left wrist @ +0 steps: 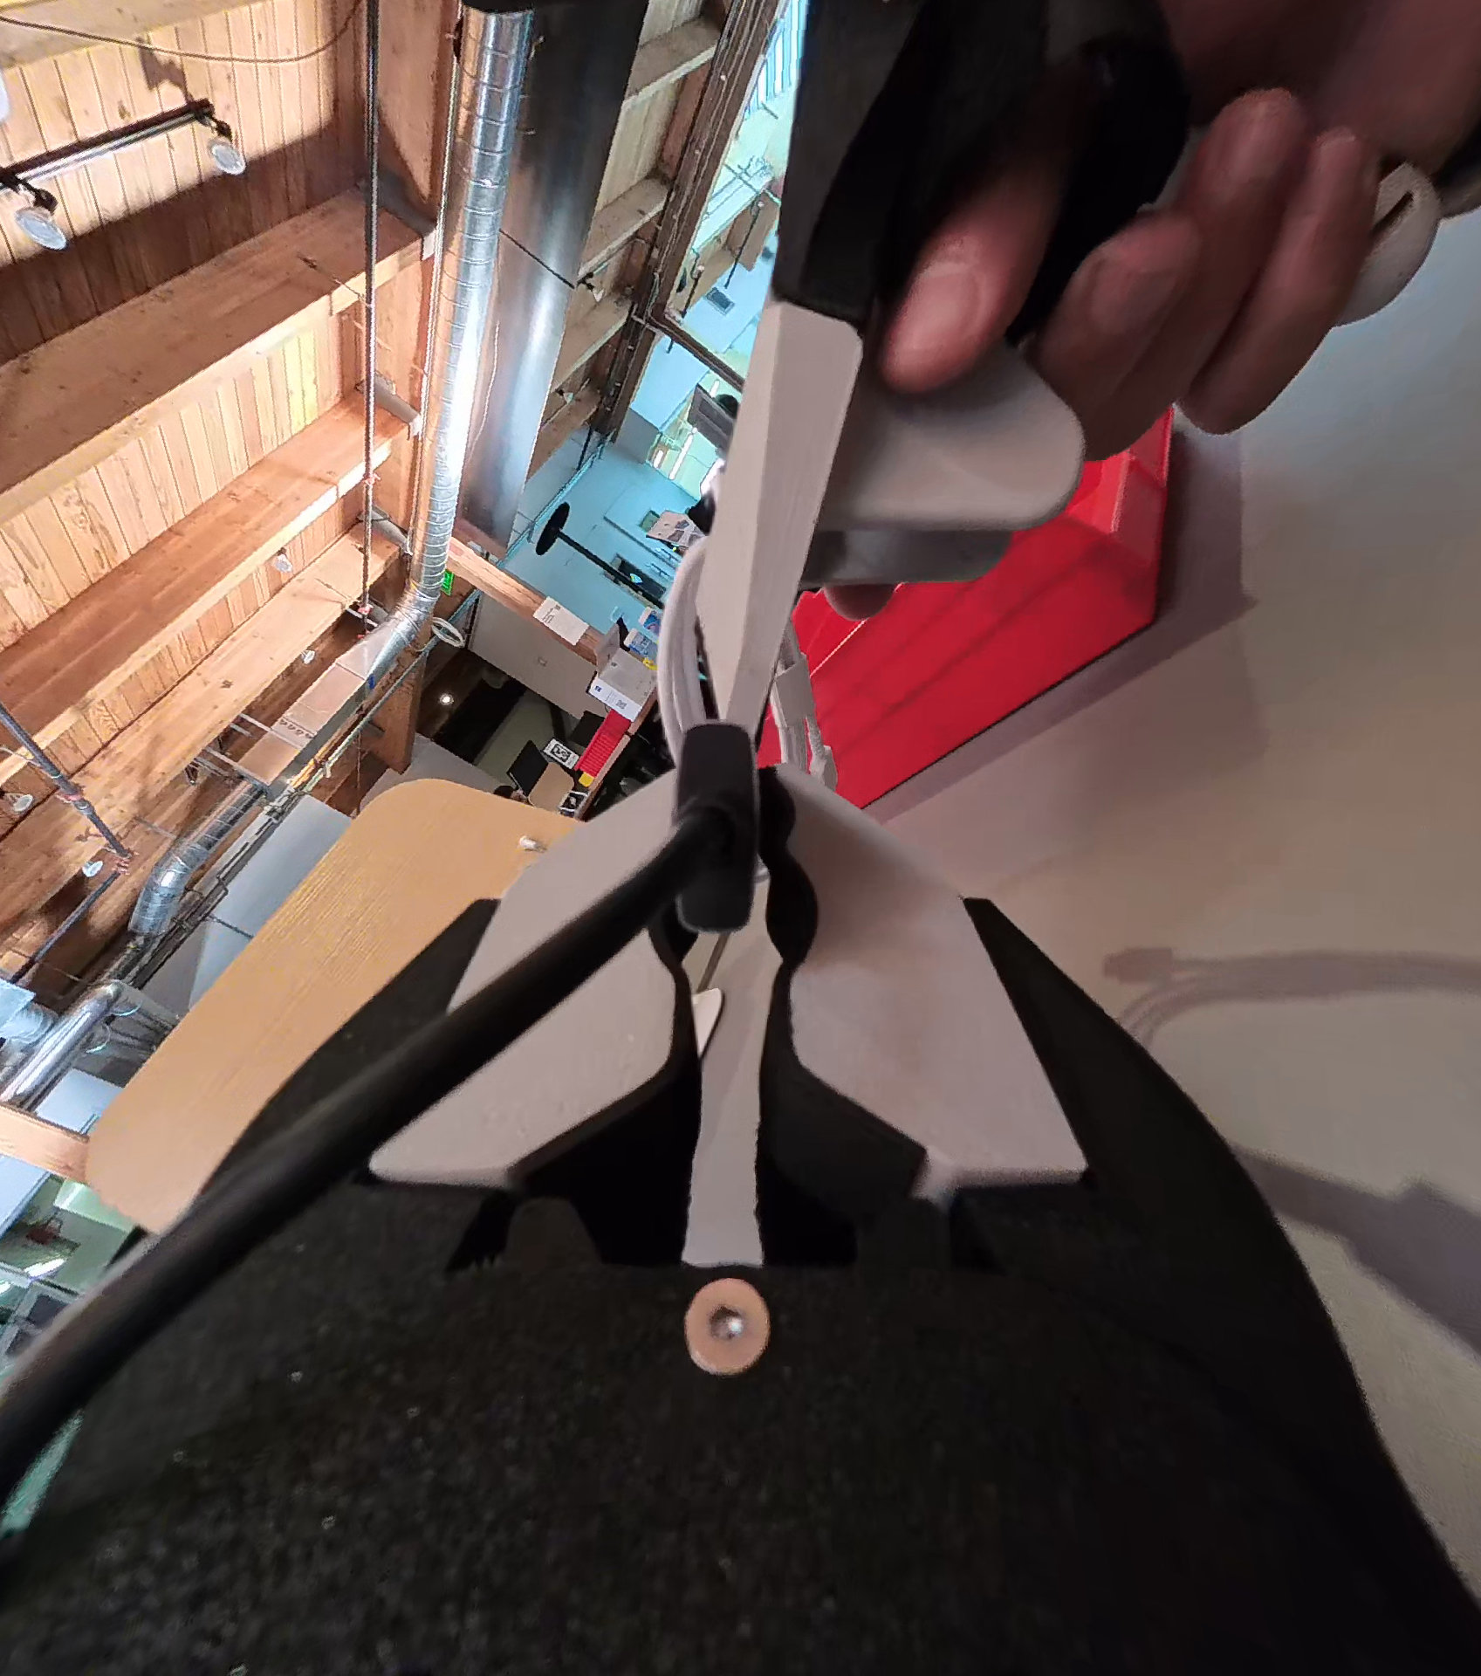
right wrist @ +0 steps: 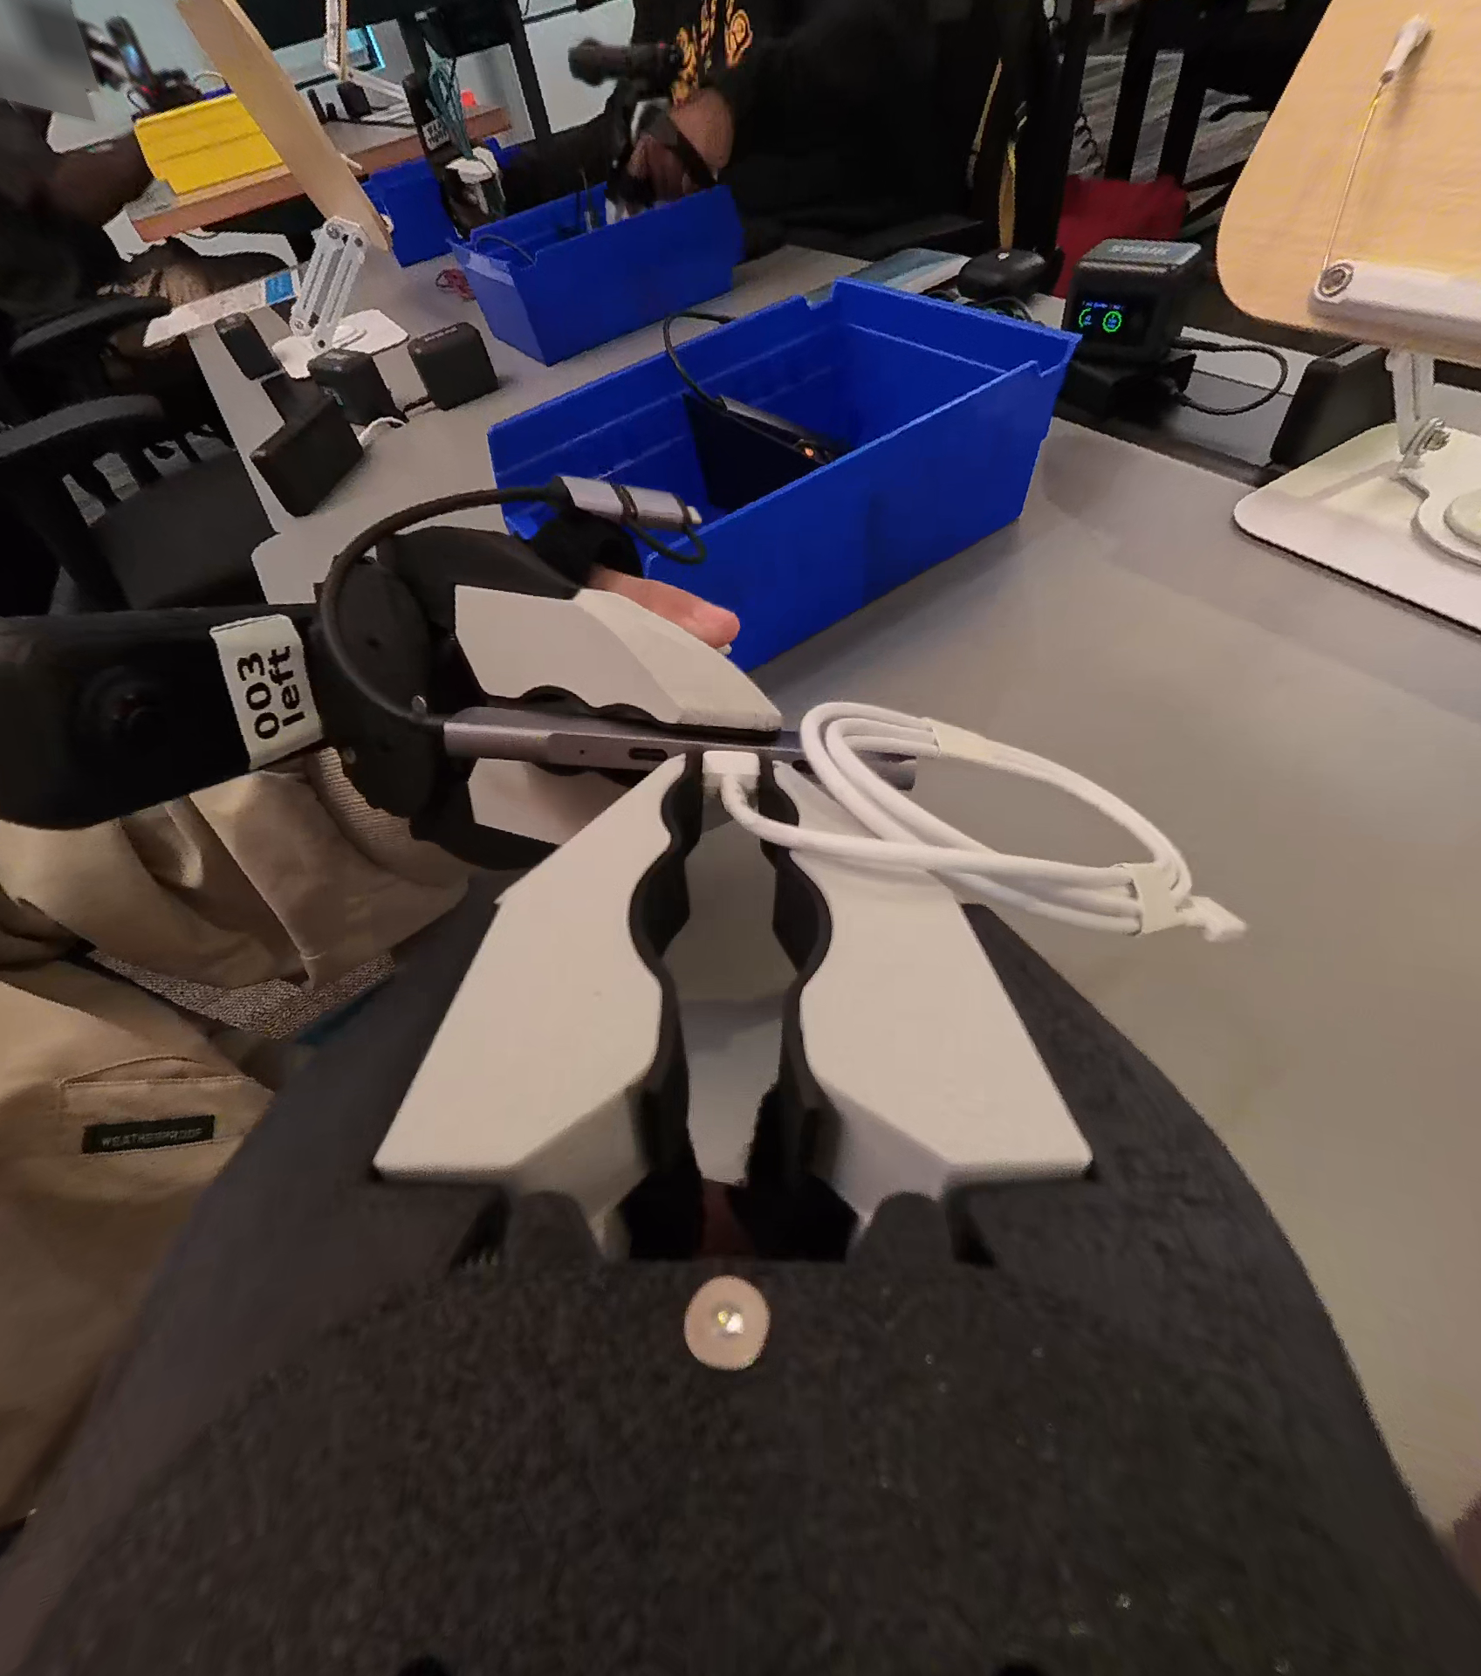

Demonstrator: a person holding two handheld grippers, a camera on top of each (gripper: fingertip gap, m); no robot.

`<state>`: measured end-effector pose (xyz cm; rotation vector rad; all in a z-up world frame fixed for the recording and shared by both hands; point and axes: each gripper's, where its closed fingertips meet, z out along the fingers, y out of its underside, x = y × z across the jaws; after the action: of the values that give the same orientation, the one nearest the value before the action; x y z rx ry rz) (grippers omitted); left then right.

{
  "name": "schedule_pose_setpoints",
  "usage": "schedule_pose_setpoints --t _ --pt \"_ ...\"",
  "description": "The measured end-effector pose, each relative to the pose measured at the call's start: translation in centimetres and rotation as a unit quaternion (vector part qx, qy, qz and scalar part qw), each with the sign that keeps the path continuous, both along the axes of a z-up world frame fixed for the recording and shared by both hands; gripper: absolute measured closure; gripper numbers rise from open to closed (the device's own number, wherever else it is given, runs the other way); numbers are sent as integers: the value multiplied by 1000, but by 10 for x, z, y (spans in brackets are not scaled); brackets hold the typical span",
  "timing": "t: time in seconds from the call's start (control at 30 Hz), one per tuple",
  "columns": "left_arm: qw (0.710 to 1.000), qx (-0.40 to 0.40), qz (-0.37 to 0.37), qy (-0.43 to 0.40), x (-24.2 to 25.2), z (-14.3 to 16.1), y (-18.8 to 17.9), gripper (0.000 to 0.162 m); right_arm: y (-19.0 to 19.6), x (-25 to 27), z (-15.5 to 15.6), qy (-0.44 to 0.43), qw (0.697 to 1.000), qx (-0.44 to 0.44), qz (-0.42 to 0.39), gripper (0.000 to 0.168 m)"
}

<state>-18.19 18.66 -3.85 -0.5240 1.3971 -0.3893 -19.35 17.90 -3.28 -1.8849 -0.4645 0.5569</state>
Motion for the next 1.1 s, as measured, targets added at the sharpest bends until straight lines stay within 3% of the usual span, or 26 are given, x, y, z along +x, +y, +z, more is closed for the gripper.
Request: schedule_pose_setpoints --t 0.33,0.73,0.77,0.83,0.9,1.0,1.1 --pt "1000 -17 17 -7 2 10 -7 151 -7 3 10 12 1000 -3 28 157" --pt "999 -33 -3 7 7 -2 -28 152 -29 12 0 42 998 -23 29 157" --pt "998 -43 53 -1 -1 -3 -5 152 -26 37 14 56 998 11 -16 157" --pt "992 -111 56 -24 -25 2 24 152 -40 98 51 106 991 50 -71 158" --pt "993 -105 36 -27 -18 13 4 152 -54 120 61 48 994 57 -84 157" --pt "993 -115 9 10 8 1 -19 152 -60 130 83 15 992 76 -97 157" --pt "985 -172 6 13 6 -5 -9 152 -62 169 103 53 987 88 -122 157"
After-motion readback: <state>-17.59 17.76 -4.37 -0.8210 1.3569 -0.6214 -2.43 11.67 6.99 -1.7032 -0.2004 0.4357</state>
